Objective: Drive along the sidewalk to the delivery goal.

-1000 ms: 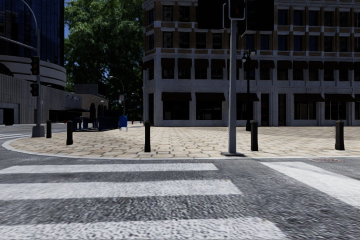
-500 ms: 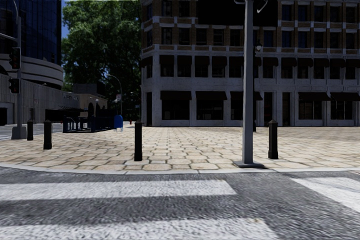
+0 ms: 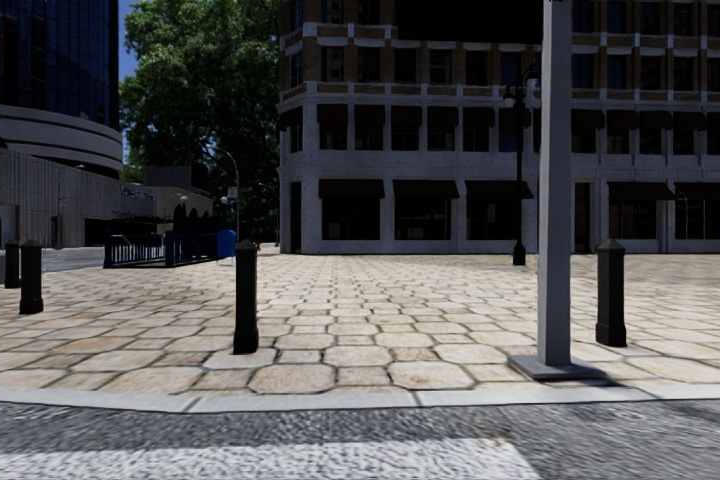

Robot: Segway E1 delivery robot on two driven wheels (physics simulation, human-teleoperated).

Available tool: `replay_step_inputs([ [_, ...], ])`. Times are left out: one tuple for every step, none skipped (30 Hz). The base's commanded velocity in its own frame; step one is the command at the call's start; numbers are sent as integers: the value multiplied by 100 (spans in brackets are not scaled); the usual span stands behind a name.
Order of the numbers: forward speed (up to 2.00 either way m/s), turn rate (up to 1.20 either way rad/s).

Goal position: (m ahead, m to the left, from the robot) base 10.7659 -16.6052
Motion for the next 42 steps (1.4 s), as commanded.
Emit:
replay_step_inputs([
  [200,0],
  [200,0],
  [200,0],
  [200,0],
  [200,0],
  [200,0],
  [200,0],
  [200,0],
  [200,0],
  [200,-3],
  [200,-8],
  [200,-8],
  [200,-13],
  [200,-15],
  [200,-16],
  [200,-16],
  [200,-16],
  [200,-17],
  [194,-21],
  [174,-23],
  [174,-23],
  [165,-26],
  [159,-29],
  [156,-31],
  [156,-31],
  [154,-32],
  [153,-33],
  [147,-33],
  [141,-33],
  [141,-33],
  [136,-33],
  [134,-33],
  [133,-33],
  [133,-33],
  [133,-33],
  [133,-33],
  [133,-33],
  [133,-33],
  [133,-33],
  [133,-33],
  [133,-33],
  [133,-33],
])
